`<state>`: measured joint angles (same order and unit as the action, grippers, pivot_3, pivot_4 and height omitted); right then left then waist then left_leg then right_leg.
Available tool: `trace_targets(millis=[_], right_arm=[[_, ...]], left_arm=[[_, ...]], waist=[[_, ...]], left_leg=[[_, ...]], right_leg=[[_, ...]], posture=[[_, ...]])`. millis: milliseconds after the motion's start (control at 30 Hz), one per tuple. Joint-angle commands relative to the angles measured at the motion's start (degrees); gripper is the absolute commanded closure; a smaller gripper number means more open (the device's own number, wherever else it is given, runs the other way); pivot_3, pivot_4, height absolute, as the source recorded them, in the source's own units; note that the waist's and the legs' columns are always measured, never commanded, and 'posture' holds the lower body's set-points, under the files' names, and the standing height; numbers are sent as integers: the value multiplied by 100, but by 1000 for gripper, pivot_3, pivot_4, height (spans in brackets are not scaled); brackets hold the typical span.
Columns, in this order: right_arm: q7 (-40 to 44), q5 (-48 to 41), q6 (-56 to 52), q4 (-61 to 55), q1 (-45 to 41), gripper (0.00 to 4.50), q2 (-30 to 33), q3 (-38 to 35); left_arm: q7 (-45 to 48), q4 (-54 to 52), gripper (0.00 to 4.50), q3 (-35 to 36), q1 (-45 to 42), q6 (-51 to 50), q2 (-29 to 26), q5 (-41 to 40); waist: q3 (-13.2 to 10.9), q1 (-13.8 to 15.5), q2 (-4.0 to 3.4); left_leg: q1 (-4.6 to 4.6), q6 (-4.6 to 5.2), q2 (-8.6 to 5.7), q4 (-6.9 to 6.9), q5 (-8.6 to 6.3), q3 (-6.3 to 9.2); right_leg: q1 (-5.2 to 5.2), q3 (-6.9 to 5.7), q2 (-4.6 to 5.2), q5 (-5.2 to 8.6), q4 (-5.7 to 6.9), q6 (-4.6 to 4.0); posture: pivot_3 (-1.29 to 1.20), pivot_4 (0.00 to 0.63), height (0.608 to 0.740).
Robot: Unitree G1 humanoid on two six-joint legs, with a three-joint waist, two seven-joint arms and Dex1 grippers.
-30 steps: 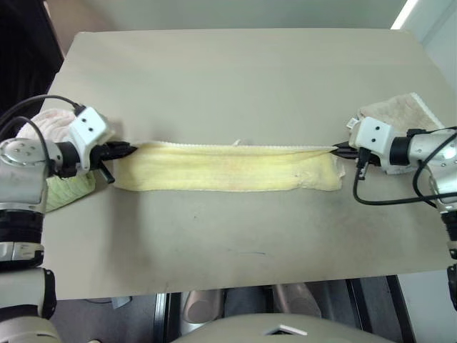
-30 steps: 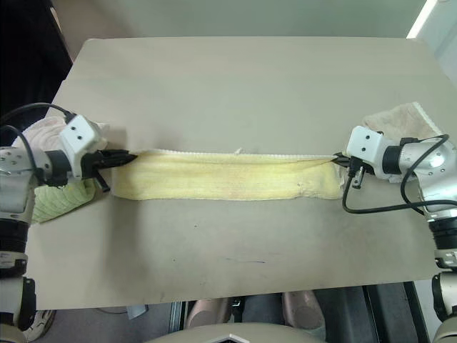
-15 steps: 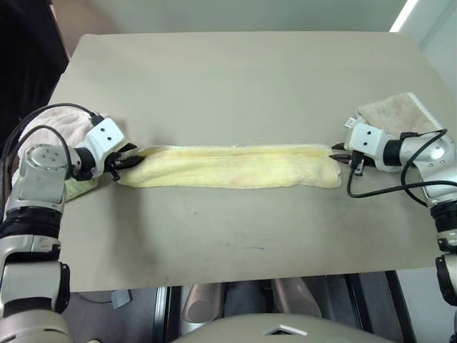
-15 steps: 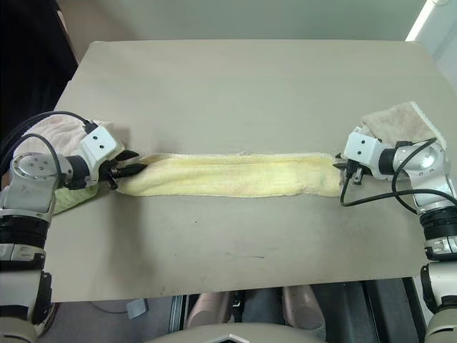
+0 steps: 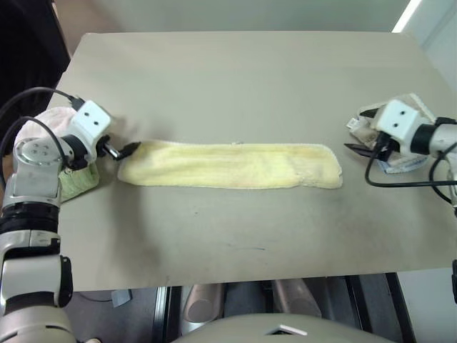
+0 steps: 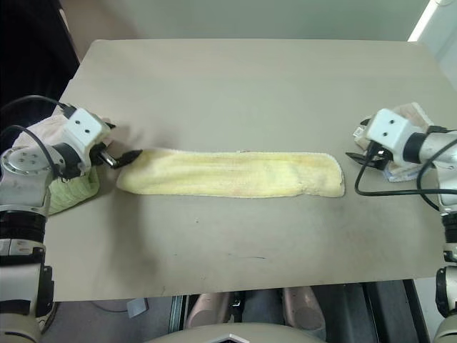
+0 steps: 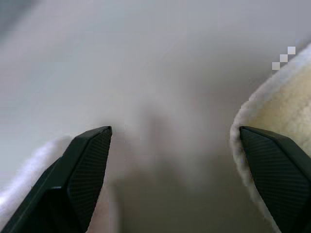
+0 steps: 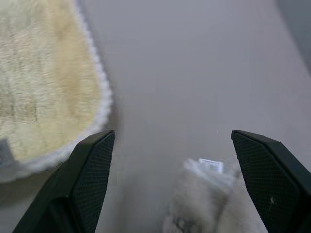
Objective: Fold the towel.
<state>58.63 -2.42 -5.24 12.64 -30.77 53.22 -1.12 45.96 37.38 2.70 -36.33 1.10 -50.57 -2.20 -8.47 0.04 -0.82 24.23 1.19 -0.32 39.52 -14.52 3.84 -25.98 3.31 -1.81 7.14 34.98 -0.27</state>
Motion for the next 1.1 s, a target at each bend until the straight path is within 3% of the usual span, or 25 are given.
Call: trace_targets(millis=[33, 200, 267, 333, 600, 733, 833, 1100], right_arm=[[59, -758, -904, -904, 514, 447, 160, -776], [-76, -1844, -2485, -2045, 1442, 447, -17, -1632], [-279, -2515, -3427, -2562, 1826, 66, -248, -2012], [-532, -2915, -4067, -2933, 2095, 17, -415, -2229], [-2706, -5325, -7361, -3706, 2188, 17, -2129, -3684], [-3783, -5767, -8454, -3767, 2119, 17, -3087, -4257], [-4489, -6044, -8726, -3570, 2055, 17, -3561, -4672], [-6199, -7403, -8701, -3125, 2073, 17, -4041, -4962]], left_arm=[[186, -256, 0, 268, -11, 32, 27, -291], [789, -773, 0, 387, 239, -340, 128, -803], [1145, -1098, 0, 357, 433, -505, 123, -1014], [1280, -1280, 0, 324, 563, -575, 92, -1051], [1046, -1300, 0, 464, 383, -358, 211, -1044], [1161, -1732, 0, 493, 434, -475, 397, -1289], [1256, -2164, 0, 470, 567, -673, 496, -1458], [1592, -3274, 0, 266, 1097, -1354, 570, -1836]], waist=[[0, 5, 0], [0, 3, 0], [1, 2, 1], [2, 0, 3], [2, -11, 4], [3, -3, 6], [3, 11, 5], [3, 2, 6]], left_leg=[[0, -1, 0, 0, 0, 0], [0, -8, -3, 0, 5, -4], [-3, -8, -3, 0, 5, -4], [-8, -8, -2, 0, 5, -5], [-28, -2, -4, 13, 8, -6], [-26, 8, -5, 18, 1, -4], [-22, 16, -7, 19, -4, -1], [-19, 16, -8, 19, -15, -1]], right_leg=[[2, 0, 0, 2, -1, 0], [4, 3, 0, 18, -3, -8], [9, 2, -1, 36, -2, -24], [17, 2, -1, 44, -1, -27], [40, 8, -4, 79, 2, 35], [39, 7, -4, 78, 5, 31], [38, 7, -3, 57, 4, -5], [29, 8, -3, 67, 5, 7]], posture=[[0, 150, 740], [0, 150, 740], [0, 150, 740], [0, 150, 740], [0, 150, 740], [0, 150, 740], [0, 150, 740], [0, 150, 740]])
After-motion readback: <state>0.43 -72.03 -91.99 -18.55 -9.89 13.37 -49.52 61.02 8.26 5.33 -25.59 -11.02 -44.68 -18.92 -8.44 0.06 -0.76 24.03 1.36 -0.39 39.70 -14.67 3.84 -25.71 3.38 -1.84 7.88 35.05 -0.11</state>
